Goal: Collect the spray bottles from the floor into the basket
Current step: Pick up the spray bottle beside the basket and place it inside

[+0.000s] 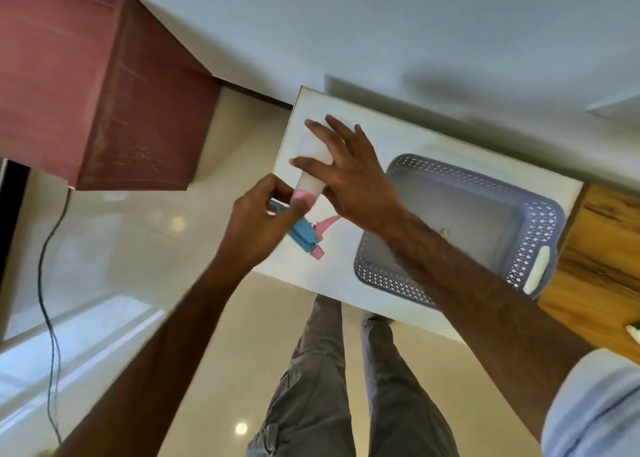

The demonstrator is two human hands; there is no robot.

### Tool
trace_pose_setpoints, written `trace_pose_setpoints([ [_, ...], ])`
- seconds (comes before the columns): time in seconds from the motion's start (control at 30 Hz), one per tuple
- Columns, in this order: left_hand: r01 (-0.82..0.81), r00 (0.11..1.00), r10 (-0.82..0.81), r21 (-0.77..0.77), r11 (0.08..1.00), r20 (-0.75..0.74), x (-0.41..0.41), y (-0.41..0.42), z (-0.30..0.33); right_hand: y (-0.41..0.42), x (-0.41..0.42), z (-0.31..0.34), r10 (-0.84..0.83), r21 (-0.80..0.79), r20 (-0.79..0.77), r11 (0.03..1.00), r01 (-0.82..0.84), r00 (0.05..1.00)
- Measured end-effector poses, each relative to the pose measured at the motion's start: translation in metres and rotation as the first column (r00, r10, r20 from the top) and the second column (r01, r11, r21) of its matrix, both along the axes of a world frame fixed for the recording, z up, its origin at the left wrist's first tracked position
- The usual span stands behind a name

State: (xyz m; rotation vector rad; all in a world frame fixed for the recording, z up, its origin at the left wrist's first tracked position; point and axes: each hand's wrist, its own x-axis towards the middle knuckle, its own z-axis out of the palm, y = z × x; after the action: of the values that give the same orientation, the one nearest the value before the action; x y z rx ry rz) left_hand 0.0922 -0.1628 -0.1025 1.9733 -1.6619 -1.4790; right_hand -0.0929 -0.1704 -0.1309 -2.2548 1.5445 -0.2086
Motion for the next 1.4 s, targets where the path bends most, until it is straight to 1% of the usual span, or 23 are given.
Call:
trace_pose_setpoints([
  [0.03, -0.086, 0.981, 0.097, 0.075, 0.993, -0.169, 0.0, -0.006, 0.011, 0.003, -0.005, 0.006, -0.057, 0.006, 0.096, 0.998, 0.057, 0.994],
  [0.07, -0.137, 0.935, 0.174, 0.139, 0.981, -0.31, -0.001, -0.011, 0.019, 0.007, -0.014, 0.012, -0.122, 0.006, 0.194, 0.992, 0.123, 0.973],
  [0.1, -0.143, 0.882, 0.19, 0.14, 0.98, -0.431, -0.003, -0.014, 0.025, 0.012, -0.024, 0.017, -0.18, 0.001, 0.266, 0.982, 0.186, 0.947],
  [0.13, -0.136, 0.851, 0.168, 0.099, 0.986, -0.497, -0.007, -0.017, 0.025, 0.02, -0.036, 0.021, -0.242, 0.017, 0.337, 0.968, 0.251, 0.91],
  [0.17, -0.13, 0.848, 0.145, 0.066, 0.989, -0.511, -0.014, -0.019, 0.024, 0.028, -0.049, 0.025, -0.309, 0.053, 0.397, 0.948, 0.315, 0.864],
  [0.23, -0.093, 0.902, 0.111, 0.063, 0.994, -0.418, -0.032, -0.018, 0.007, 0.049, -0.072, 0.029, -0.474, 0.249, 0.534, 0.88, 0.405, 0.7],
  [0.27, -0.051, 0.93, 0.077, 0.081, 0.995, -0.358, -0.045, -0.018, -0.006, 0.06, -0.082, 0.03, -0.525, 0.3, 0.569, 0.849, 0.435, 0.633],
  [0.33, 0.098, 0.969, -0.064, 0.133, 0.986, -0.24, -0.068, -0.011, -0.032, 0.082, -0.101, 0.025, -0.577, 0.319, 0.614, 0.805, 0.5, 0.538],
  [0.4, 0.218, 0.964, -0.189, 0.151, 0.964, -0.187, -0.089, -0.005, -0.052, 0.097, -0.108, 0.014, -0.665, 0.401, 0.602, 0.73, 0.553, 0.442],
  [0.5, 0.318, 0.939, -0.293, 0.135, 0.938, -0.181, -0.111, 0.005, -0.07, 0.101, -0.108, -0.012, -0.725, 0.413, 0.529, 0.674, 0.612, 0.441],
  [0.6, 0.351, 0.926, -0.338, 0.058, 0.934, -0.169, -0.114, 0.012, -0.082, 0.096, -0.098, -0.035, -0.784, 0.445, 0.476, 0.606, 0.659, 0.399],
  [0.7, 0.347, 0.929, -0.336, 0.044, 0.937, -0.155, -0.109, 0.015, -0.089, 0.094, -0.092, -0.056, -0.796, 0.421, 0.441, 0.591, 0.688, 0.415],
  [0.8, 0.373, 0.92, -0.368, 0.018, 0.928, -0.133, -0.107, 0.016, -0.094, 0.1, -0.091, -0.071, -0.811, 0.46, 0.424, 0.576, 0.676, 0.402],
  [0.9, 0.388, 0.916, -0.384, 0.012, 0.922, -0.116, -0.106, 0.015, -0.094, 0.101, -0.088, -0.078, -0.793, 0.445, 0.468, 0.594, 0.671, 0.391],
  [0.97, 0.39, 0.917, -0.39, -0.018, 0.921, -0.085, -0.108, 0.018, -0.089, 0.105, -0.09, -0.077, -0.767, 0.398, 0.482, 0.623, 0.674, 0.424],
  [1.03, 0.315, 0.943, -0.324, -0.111, 0.943, -0.076, -0.113, 0.022, -0.078, 0.114, -0.1, -0.075, -0.748, 0.369, 0.482, 0.646, 0.669, 0.456],
  [1.1, 0.148, 0.968, -0.191, -0.246, 0.958, -0.161, -0.126, 0.024, -0.057, 0.133, -0.114, -0.067, -0.761, 0.385, 0.474, 0.631, 0.673, 0.443],
  [1.17, -0.006, 0.956, -0.121, -0.43, 0.903, -0.267, -0.143, 0.026, -0.03, 0.158, -0.129, -0.055, -0.781, 0.404, 0.466, 0.606, 0.686, 0.416],
  [1.2, -0.028, 0.949, -0.147, -0.538, 0.843, -0.28, -0.151, 0.027, -0.015, 0.171, -0.136, -0.048, -0.784, 0.396, 0.473, 0.597, 0.698, 0.402],
  [1.23, -0.004, 0.943, -0.21, -0.64, 0.768, -0.257, -0.161, 0.031, -0.001, 0.185, -0.146, -0.041, -0.786, 0.379, 0.48, 0.586, 0.716, 0.389],
  [1.3, 0.145, 0.912, -0.389, -0.783, 0.604, -0.131, -0.187, 0.044, 0.026, 0.213, -0.17, -0.028, -0.798, 0.349, 0.481, 0.554, 0.756, 0.363],
  [1.33, 0.231, 0.873, -0.482, -0.811, 0.537, -0.07, -0.205, 0.055, 0.035, 0.227, -0.185, -0.022, -0.804, 0.334, 0.485, 0.533, 0.777, 0.344],
  [1.4, 0.396, 0.761, -0.649, -0.791, 0.466, -0.001, -0.243, 0.081, 0.041, 0.25, -0.216, -0.01, -0.823, 0.309, 0.474, 0.488, 0.816, 0.313],
])
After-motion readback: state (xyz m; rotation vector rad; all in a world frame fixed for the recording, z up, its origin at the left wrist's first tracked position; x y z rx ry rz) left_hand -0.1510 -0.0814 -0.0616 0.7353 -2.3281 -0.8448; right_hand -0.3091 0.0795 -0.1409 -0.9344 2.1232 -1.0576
